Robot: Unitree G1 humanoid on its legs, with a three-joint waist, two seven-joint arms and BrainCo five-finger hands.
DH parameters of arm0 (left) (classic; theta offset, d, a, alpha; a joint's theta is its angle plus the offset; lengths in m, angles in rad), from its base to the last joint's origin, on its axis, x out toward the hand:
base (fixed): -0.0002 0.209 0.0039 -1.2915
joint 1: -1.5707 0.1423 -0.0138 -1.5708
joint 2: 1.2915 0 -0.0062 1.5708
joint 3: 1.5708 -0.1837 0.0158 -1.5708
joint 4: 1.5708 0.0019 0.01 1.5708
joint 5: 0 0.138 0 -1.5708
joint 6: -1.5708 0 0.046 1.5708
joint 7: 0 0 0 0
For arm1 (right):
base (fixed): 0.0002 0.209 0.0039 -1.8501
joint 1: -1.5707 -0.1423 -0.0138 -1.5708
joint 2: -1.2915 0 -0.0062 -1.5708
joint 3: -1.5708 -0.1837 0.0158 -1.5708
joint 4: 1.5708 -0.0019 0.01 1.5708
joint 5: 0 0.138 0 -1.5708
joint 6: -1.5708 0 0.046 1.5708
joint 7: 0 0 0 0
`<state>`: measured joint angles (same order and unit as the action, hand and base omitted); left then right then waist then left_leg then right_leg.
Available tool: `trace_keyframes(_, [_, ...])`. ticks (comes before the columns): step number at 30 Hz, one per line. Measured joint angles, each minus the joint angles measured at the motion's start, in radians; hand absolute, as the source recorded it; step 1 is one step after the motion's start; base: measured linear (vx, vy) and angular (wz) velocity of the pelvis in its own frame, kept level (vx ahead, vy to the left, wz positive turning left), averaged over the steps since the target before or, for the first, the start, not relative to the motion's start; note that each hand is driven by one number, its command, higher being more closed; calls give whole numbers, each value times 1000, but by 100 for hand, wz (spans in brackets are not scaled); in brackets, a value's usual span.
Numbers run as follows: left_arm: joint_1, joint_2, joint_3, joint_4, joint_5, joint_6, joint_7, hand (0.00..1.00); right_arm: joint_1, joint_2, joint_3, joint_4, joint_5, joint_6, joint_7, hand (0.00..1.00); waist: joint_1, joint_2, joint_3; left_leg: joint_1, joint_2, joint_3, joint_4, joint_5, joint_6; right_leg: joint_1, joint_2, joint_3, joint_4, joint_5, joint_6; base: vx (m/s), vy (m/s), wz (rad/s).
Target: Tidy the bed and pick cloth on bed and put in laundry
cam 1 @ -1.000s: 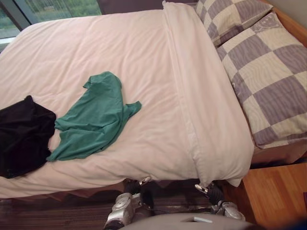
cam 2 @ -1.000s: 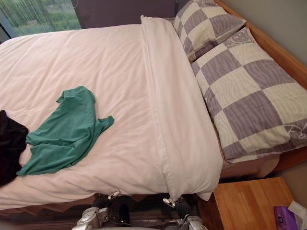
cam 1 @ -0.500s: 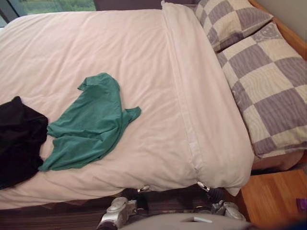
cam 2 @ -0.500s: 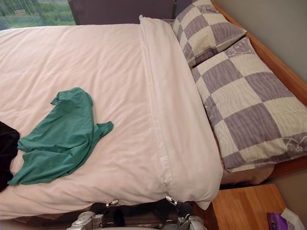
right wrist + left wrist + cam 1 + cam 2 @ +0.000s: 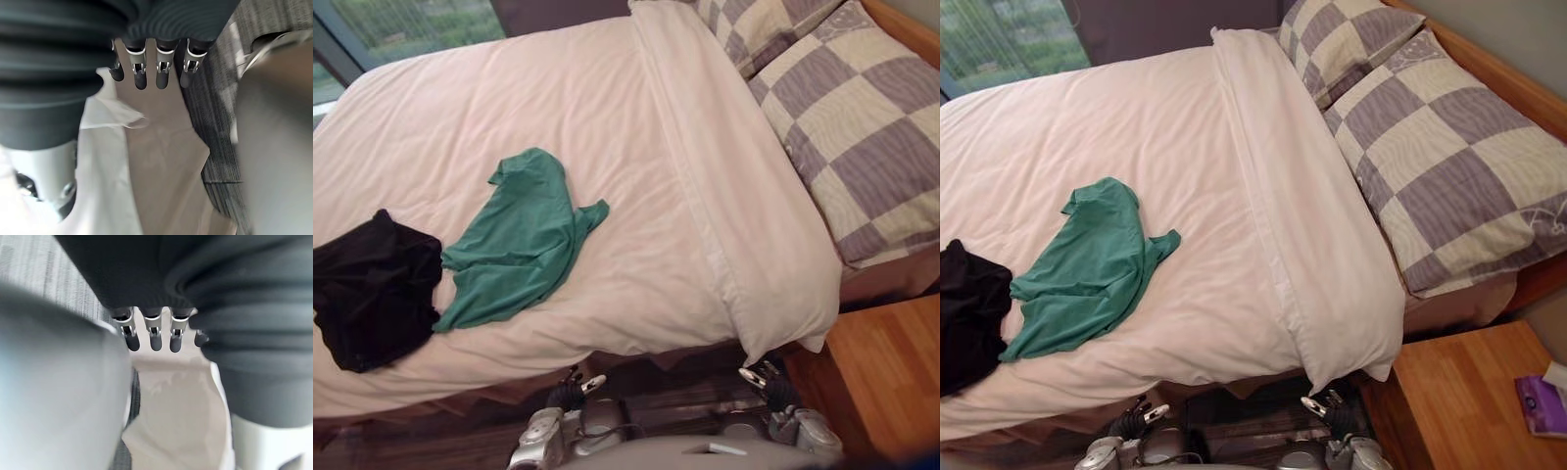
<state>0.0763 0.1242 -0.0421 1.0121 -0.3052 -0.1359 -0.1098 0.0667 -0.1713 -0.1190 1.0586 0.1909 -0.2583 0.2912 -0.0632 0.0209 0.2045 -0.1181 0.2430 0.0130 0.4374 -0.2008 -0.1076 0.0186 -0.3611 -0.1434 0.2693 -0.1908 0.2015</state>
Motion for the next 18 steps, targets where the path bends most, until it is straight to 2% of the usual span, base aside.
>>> trace_keyframes(1, [-7, -1, -8, 4, 0, -3, -11, 0, 3, 1, -9, 3, 0, 0, 2, 0, -5, 6, -4, 5, -20, 10, -2, -39, -22, -1, -14, 6, -7, 14, 25, 55, 631, 13])
trace_keyframes(2, [-29, 13, -25, 15, 0, -4, -25, 0, 8, 14, -29, 19, 0, -1, 7, 0, -15, -18, 5, -14, -52, 22, 44, -85, -40, 17, -57, 8, -36, 56, 44, 20, 537, 5])
trace_keyframes(3, [-33, 23, -35, 20, 2, -3, -28, 0, 11, 35, -31, 36, 0, -5, 10, 0, -7, -23, 9, -32, -65, 33, 114, -113, -26, 34, -71, 11, -72, 135, 41, -9, 545, -7])
trace_keyframes(4, [-28, 24, -35, 25, 4, -4, -28, 0, 12, 45, -37, 36, 2, -16, 10, 0, -1, -12, 5, -40, -59, 38, 142, -133, -24, 37, -66, 12, -87, 188, 42, -54, 566, -45])
trace_keyframes(5, [-19, 27, -35, 33, 18, 0, -27, 0, 4, 45, -39, 36, 3, -23, 23, 0, 2, 7, -3, -37, -48, 68, 150, -158, -4, 21, -61, 1, -98, 294, 31, -72, 556, -65])
trace_keyframes(6, [-19, 20, -36, 33, 21, 2, -21, 0, -2, 47, -21, 36, 2, -30, 34, 0, 15, 18, -17, -13, -39, 121, 109, -150, 27, -11, -60, -44, -99, 381, -76, -74, 523, -76])
trace_keyframes(7, [-16, 22, -36, 32, 20, 3, -18, 0, -4, 50, -7, 34, 0, -35, 40, 0, 23, 17, -23, 6, -40, 145, 77, -136, 45, -35, -59, -77, -67, 380, -156, -89, 409, -70])
trace_keyframes(8, [-10, 29, -36, 32, 20, 6, -14, 0, -6, 64, 24, 22, 0, -46, 51, 0, 21, 13, -30, 33, -49, 170, 11, -105, 74, -65, -39, -122, 35, 319, -170, -72, 254, -40])
trace_keyframes(9, [-10, 32, -37, 32, 21, 9, -15, 0, -14, 73, 31, 16, 0, -51, 52, 0, 16, 11, -32, 42, -55, 173, -24, -85, 81, -74, -14, -130, 90, 273, -155, -79, 235, -16])
trace_keyframes(11, [-18, 33, -47, 32, 25, 16, -14, 0, -12, 81, 62, 17, -10, -64, 54, 0, 3, 2, -37, 49, -89, 174, -148, -26, 99, -78, 124, -135, 192, 81, -157, -58, 147, 11])
trace_keyframes(12, [-16, 33, -56, 32, 31, 17, -12, 0, -9, 83, 69, 17, -10, -64, 54, 0, 2, -2, -43, 49, -101, 174, -172, -8, 99, -69, 155, -135, 173, 48, -147, -7, 90, 6])
trace_keyframes(13, [-19, 34, -72, 30, 45, 21, -3, 0, -4, 83, 87, 14, -12, -64, 56, 0, 4, -21, -52, 45, -127, 174, -199, 28, 92, -23, 176, -155, 82, 17, -145, -23, 48, -4])
trace_keyframes(14, [-22, 23, -73, 31, 53, 26, 9, 0, -3, 88, 93, 8, -18, -63, 57, 0, 8, -25, -50, 43, -146, 179, -211, 41, 87, 5, 168, -157, 15, 7, -131, 0, 0, 0])
trace_keyframes(18, [-23, 15, -73, 31, 63, 40, 57, 0, 3, 92, 135, -6, -59, -58, 58, 0, 6, -42, -50, 135, -174, 189, -317, 108, 75, 97, 170, -171, -105, 8, -125, 8, -47, -5])
